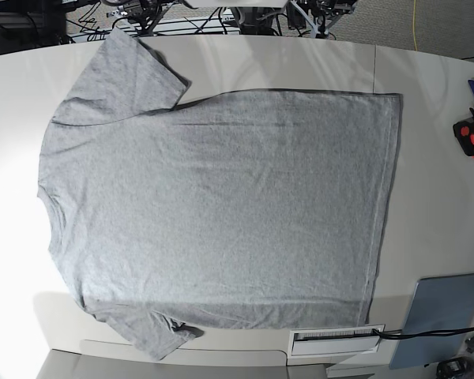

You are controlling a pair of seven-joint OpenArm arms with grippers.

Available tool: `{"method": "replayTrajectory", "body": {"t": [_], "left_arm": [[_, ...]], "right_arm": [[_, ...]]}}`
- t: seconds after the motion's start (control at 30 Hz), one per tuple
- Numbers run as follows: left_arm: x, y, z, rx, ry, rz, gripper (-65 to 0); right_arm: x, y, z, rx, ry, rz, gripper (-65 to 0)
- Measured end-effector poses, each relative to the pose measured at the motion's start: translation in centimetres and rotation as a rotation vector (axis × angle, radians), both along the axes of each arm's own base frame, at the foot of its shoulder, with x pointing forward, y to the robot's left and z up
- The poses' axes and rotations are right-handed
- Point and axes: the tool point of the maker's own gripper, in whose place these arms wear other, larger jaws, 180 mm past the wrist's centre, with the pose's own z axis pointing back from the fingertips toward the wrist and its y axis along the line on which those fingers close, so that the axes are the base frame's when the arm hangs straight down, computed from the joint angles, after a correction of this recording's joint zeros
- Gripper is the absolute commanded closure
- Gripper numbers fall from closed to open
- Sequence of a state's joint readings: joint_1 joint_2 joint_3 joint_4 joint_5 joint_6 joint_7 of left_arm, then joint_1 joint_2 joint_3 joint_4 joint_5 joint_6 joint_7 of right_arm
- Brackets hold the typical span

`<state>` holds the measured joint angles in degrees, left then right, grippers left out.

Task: Fold the T-shirt properly

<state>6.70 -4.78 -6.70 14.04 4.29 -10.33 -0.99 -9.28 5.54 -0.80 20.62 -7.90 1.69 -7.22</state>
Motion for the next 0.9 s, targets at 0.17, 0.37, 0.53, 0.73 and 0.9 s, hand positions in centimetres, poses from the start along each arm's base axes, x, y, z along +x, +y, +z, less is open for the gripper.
{"method": "replayTrajectory", "body": {"t": [0.17, 0.37, 0.53, 0.73, 0.9], "left_arm": [[1.1, 0.1, 0.1, 0.004, -0.031, -0.017, -24.1], [0.6, 0.3, 0.7, 0.01, -0.073, -0.022, -24.1], [-2.8, 0.8, 1.6, 0.019, -0.034, -0.052, -24.1], [-1.8, 3.6, 3.7, 0.023, -0.05, -0.021, -24.1], [-3.8, 5.2, 6.3, 0.039, -0.005, -0.035, -24.1]], "right_arm": [[0.4, 0.0, 0.0, 0.002, -0.019, 0.003, -11.6], [-0.9, -0.8, 0.4, -0.014, -0.003, 0.003, -11.6], [-3.5, -3.8, 2.1, -0.054, 0.003, -0.039, -11.6], [-4.0, -4.3, 4.8, -0.046, -0.046, 0.0, -11.6], [-6.4, -5.4, 8.2, -0.063, -0.029, 0.028, -11.6]]}}
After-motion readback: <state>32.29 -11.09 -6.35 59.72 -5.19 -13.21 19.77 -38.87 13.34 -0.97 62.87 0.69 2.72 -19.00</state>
